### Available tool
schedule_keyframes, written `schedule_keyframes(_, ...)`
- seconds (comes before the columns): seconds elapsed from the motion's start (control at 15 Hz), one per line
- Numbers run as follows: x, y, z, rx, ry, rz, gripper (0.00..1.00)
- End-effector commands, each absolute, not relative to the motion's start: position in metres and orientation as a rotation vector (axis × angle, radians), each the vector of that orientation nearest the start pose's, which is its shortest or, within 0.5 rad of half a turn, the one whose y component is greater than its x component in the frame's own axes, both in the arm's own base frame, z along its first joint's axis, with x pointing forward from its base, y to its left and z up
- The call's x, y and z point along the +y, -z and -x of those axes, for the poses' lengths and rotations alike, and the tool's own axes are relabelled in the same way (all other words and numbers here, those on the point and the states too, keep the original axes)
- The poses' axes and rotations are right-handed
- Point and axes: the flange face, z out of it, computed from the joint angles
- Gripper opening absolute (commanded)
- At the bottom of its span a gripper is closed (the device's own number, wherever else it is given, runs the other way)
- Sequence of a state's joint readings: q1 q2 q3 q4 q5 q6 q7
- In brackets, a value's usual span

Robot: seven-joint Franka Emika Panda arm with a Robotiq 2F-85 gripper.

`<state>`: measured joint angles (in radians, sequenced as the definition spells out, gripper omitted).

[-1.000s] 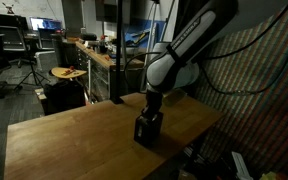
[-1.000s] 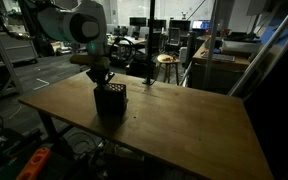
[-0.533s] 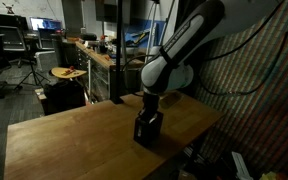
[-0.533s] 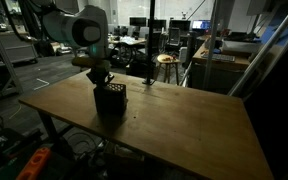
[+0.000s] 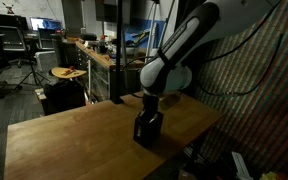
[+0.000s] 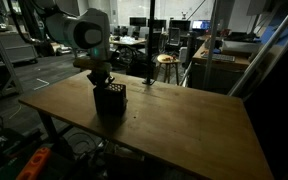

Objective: Pick up the white towel and push it down into the black basket

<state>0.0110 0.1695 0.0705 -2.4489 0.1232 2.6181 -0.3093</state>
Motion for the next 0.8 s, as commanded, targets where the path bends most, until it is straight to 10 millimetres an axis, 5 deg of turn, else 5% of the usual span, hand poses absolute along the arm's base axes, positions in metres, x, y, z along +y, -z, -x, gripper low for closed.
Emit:
schedule_keyframes(0.0, 0.036, -0.231, -0.491, -0.436, 0.032, 3.006, 0.08)
schedule_keyframes(0.73, 0.008, -0.252, -0.482, -0.320, 0.089, 3.036, 0.08)
